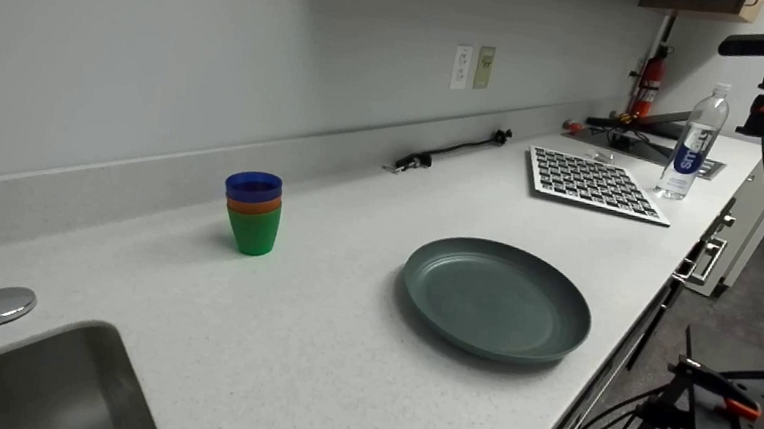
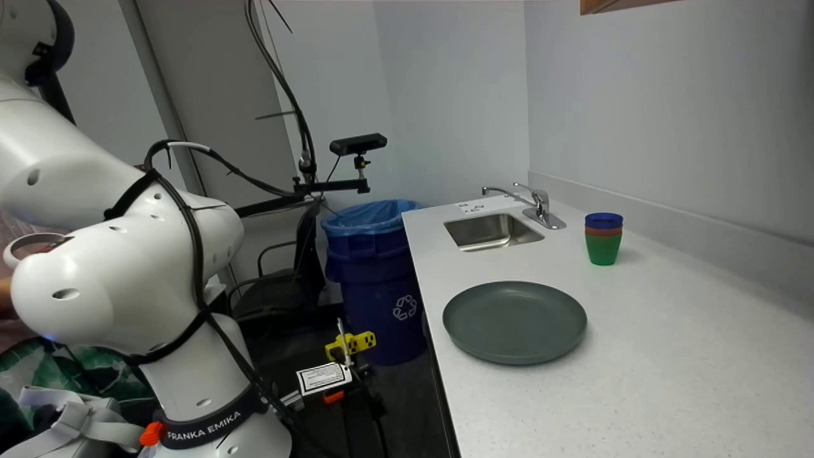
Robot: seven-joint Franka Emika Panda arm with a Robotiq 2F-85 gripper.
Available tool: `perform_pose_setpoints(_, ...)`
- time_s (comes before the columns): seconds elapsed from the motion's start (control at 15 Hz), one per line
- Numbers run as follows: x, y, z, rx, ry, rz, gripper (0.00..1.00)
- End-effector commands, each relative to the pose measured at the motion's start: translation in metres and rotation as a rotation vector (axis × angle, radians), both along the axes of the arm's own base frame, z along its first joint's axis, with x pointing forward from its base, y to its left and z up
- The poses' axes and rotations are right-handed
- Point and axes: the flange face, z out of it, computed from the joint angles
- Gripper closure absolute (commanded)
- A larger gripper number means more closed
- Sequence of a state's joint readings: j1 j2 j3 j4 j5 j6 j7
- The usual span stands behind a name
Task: Pick up the towel and clean the door of the first top cabinet on the left
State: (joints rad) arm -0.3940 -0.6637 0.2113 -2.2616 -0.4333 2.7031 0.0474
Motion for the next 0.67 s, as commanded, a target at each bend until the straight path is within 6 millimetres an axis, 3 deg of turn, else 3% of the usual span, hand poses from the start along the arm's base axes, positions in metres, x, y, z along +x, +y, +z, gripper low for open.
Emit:
perform_pose_setpoints(0.0, 0.011, -0.081, -0.051, 0.064, 0.06, -0.087, 0.97)
perform_pose_setpoints(0.13, 0.019, -0.114, -0.067, 0.102, 0.069, -0.107, 0.97)
perform_pose_setpoints(0.27, 0.028, -0.125, -0.073, 0.111, 0.051, -0.09, 0.97)
perform_pose_setpoints(0.4, 0.032, -0.12, -0.073, 0.101, 0.042, -0.057, 0.97)
perform_pose_setpoints(0.6, 0.028, -0.092, -0.064, 0.034, 0.03, 0.037, 0.97)
